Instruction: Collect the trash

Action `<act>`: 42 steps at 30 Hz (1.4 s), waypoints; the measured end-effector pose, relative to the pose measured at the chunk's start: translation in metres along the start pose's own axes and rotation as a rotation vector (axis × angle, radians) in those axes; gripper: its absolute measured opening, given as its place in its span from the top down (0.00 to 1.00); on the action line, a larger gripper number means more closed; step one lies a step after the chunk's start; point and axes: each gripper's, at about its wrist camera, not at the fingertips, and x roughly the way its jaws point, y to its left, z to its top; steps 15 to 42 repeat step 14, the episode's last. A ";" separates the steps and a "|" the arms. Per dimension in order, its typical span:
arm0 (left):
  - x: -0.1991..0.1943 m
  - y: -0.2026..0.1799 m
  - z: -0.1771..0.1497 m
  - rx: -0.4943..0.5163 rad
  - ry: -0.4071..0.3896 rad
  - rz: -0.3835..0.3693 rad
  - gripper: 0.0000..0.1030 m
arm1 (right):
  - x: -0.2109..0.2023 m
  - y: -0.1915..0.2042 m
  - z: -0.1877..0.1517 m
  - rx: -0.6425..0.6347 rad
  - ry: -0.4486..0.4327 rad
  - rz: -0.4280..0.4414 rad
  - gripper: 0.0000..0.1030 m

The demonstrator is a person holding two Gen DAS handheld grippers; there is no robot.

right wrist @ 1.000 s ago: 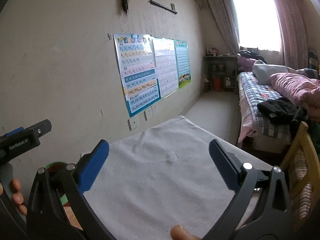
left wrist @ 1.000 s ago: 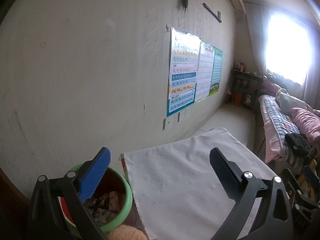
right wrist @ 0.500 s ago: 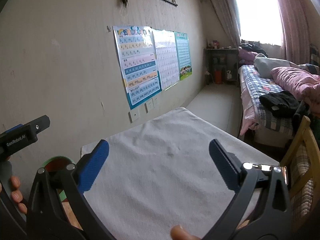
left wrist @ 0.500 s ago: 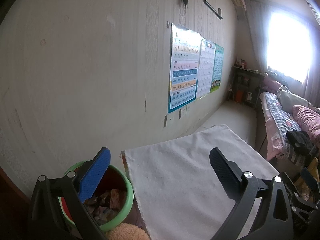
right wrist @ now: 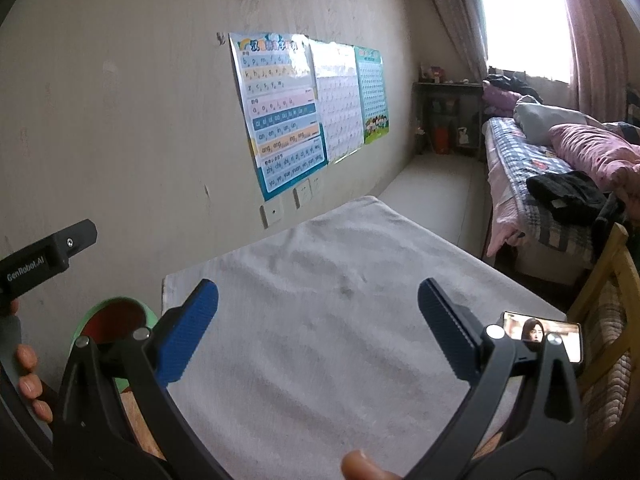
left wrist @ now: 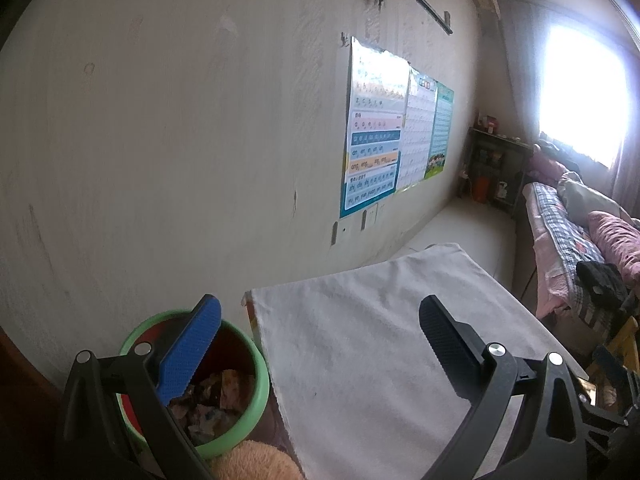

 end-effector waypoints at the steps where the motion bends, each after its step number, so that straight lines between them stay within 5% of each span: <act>1: 0.001 0.001 -0.001 -0.006 0.005 -0.003 0.08 | 0.001 0.001 -0.001 -0.004 0.006 0.002 0.04; 5: 0.010 0.006 -0.006 -0.030 0.059 -0.027 0.08 | 0.010 0.001 -0.007 -0.001 0.037 0.010 0.04; 9: 0.016 0.008 -0.013 -0.009 0.048 0.051 0.08 | 0.031 -0.007 -0.019 0.016 0.107 0.018 0.04; 14: 0.029 0.023 -0.024 -0.010 0.114 0.084 0.08 | 0.086 -0.041 -0.041 0.026 0.222 -0.069 0.04; 42: 0.029 0.023 -0.024 -0.010 0.114 0.084 0.08 | 0.086 -0.041 -0.041 0.026 0.222 -0.069 0.04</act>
